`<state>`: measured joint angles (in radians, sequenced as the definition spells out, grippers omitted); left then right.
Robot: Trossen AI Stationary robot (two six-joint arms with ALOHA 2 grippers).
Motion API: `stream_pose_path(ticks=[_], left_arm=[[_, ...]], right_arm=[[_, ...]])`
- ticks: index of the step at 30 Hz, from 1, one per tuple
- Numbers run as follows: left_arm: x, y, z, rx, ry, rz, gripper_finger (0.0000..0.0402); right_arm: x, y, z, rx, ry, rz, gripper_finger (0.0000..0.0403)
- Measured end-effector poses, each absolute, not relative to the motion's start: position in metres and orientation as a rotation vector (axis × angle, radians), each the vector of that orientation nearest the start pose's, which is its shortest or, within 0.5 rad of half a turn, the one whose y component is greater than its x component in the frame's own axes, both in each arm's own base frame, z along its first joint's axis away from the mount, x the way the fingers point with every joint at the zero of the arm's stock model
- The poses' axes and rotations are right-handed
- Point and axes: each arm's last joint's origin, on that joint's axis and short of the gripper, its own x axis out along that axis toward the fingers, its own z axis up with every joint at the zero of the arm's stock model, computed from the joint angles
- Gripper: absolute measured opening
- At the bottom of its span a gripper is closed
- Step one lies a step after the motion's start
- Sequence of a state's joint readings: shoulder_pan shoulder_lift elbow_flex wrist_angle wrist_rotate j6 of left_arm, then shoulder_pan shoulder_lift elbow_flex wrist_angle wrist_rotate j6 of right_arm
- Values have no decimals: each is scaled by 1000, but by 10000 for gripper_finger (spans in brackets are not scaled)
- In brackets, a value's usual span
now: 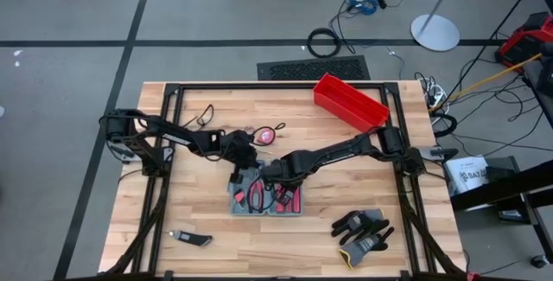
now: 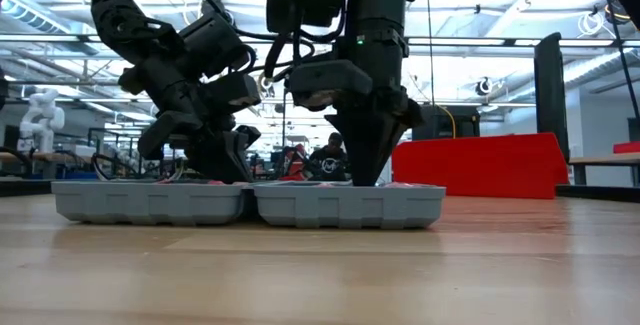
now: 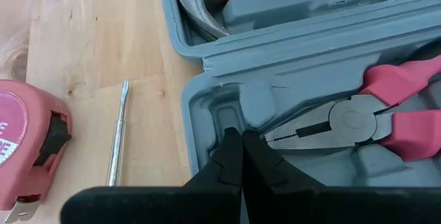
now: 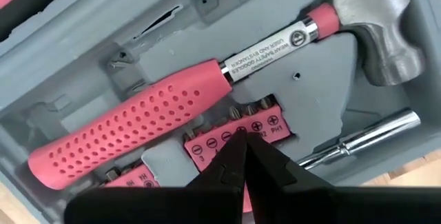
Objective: Prefit tool cases
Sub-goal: Put the screwdriver bits into the toolbox
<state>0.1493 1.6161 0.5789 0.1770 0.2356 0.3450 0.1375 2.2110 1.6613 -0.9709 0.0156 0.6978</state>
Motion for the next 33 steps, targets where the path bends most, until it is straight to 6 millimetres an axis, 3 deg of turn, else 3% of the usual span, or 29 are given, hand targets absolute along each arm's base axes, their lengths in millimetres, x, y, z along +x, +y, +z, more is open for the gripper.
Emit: stream_pose_path(ticks=[9, 22, 33], left_arm=[[268, 35, 114, 161, 824, -215, 0], [268, 34, 114, 142, 822, -212, 0], [269, 34, 114, 142, 822, -215, 0]], right_arm=[[413, 54, 191, 441, 1284, -506, 0], [420, 64, 159, 476, 1372, -456, 0], [411, 50, 196, 425, 1260, -556, 0]])
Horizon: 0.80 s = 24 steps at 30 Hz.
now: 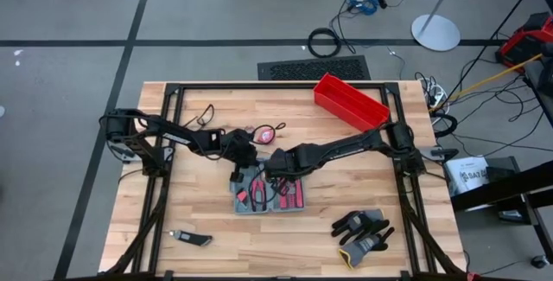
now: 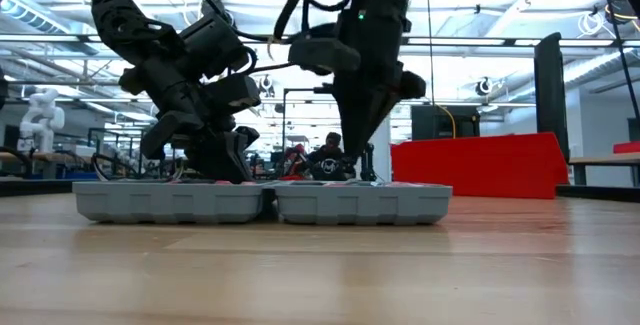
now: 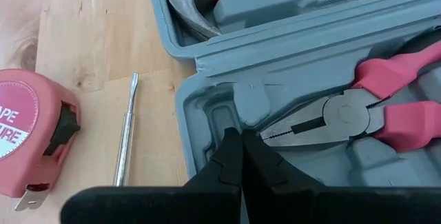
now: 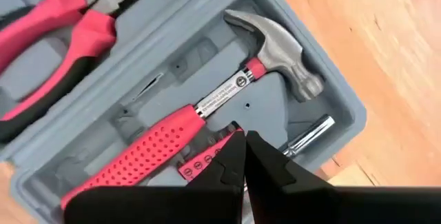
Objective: Prefit tool cases
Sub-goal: Put the screwdriver bits into the toolbox, then adjust the hex key on the toolbox
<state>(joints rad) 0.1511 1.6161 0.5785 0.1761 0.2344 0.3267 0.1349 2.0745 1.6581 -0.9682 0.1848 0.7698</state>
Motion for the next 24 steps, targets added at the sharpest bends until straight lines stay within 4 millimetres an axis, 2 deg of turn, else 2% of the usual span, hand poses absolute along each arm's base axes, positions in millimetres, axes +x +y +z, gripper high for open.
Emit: stream_pose_path(ticks=[4, 8, 12, 17, 21, 24], left_arm=[[269, 34, 114, 141, 822, -215, 0], [269, 34, 114, 142, 822, -215, 0], [269, 34, 114, 143, 822, -215, 0], [269, 34, 114, 142, 821, -214, 0], [269, 34, 114, 143, 818, -212, 0], [269, 34, 115, 145, 812, -210, 0]], right_arm=[[413, 48, 188, 419, 1282, -561, 0], [418, 49, 162, 439, 1365, -533, 0], [419, 50, 153, 446, 1410, -508, 0], [413, 48, 173, 440, 1375, -528, 0], [410, 46, 206, 422, 1251, -568, 0], [408, 43, 209, 379, 1226, -626, 0]])
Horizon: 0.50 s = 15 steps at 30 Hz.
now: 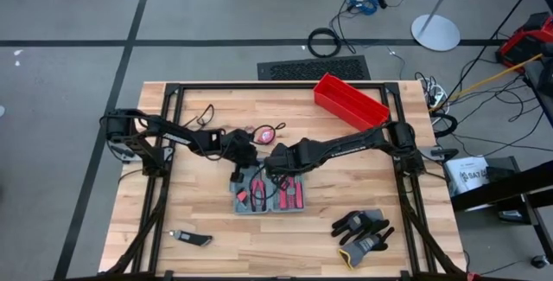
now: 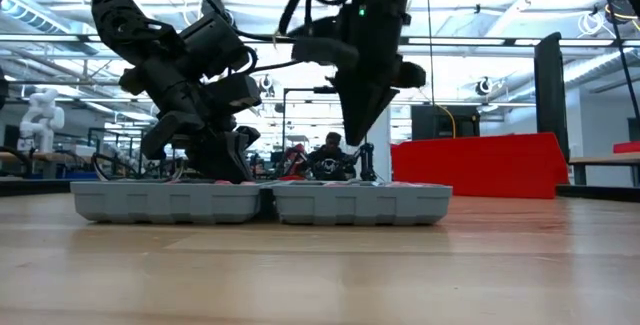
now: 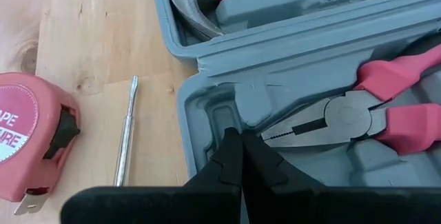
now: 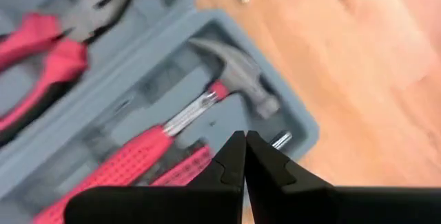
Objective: Prefit tool cases
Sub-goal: Adjust the hex key on the toolbox
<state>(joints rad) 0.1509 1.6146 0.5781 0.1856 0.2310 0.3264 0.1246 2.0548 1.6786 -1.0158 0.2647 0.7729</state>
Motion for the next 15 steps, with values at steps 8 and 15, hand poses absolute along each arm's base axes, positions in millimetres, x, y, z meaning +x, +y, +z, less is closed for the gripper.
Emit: stream_pose_path(ticks=[8, 15], left_arm=[[271, 35, 122, 145, 795, -197, 0], [270, 35, 146, 142, 701, -163, 0]], right_arm=[[407, 40, 212, 296, 1159, -710, 0], [407, 37, 216, 229, 1080, -800, 0]])
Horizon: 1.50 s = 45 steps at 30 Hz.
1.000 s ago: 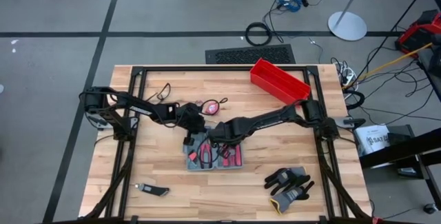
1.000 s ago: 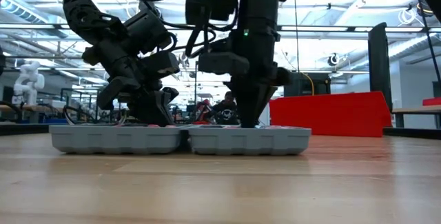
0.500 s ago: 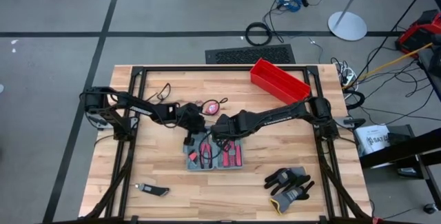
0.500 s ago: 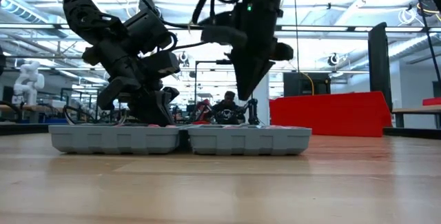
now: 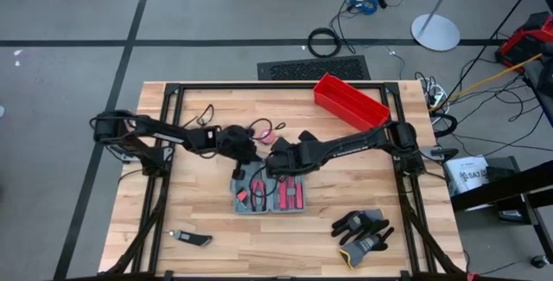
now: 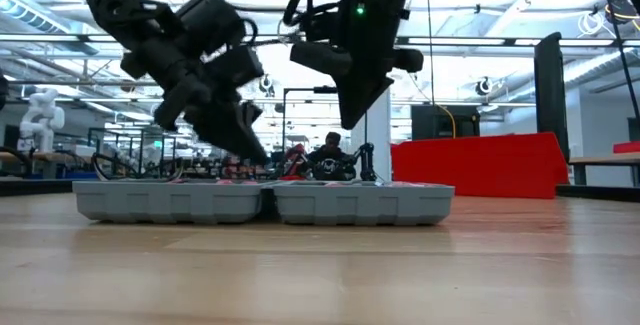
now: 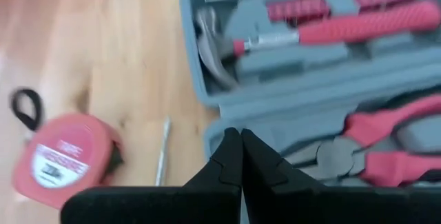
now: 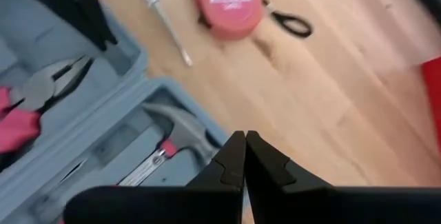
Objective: Prefit tool cases
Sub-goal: Adjust the hex key on the toolbox
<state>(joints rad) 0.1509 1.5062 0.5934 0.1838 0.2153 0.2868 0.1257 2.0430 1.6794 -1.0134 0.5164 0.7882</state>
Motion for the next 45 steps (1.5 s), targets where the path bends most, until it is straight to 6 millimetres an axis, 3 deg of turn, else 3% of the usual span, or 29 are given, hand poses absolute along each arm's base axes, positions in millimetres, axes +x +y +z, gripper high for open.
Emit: stream_pose_path(ticks=[8, 16, 23, 28, 34, 45], left_arm=[[261, 34, 178, 146, 593, -139, 0], [245, 39, 199, 238, 600, 35, 0], [233, 60, 213, 333, 571, 131, 0], [223, 84, 215, 349, 578, 156, 0], [212, 112, 216, 358, 576, 231, 0], [188, 149, 217, 336, 610, 393, 0]], right_arm=[[395, 43, 222, 162, 1046, -940, 0], [350, 63, 229, 157, 1141, -1263, 0], [335, 75, 243, 210, 1046, -1259, 0], [339, 72, 255, 283, 1016, -1156, 0], [352, 39, 262, 286, 1057, -1040, 0], [382, -70, 266, 214, 1073, -716, 0]])
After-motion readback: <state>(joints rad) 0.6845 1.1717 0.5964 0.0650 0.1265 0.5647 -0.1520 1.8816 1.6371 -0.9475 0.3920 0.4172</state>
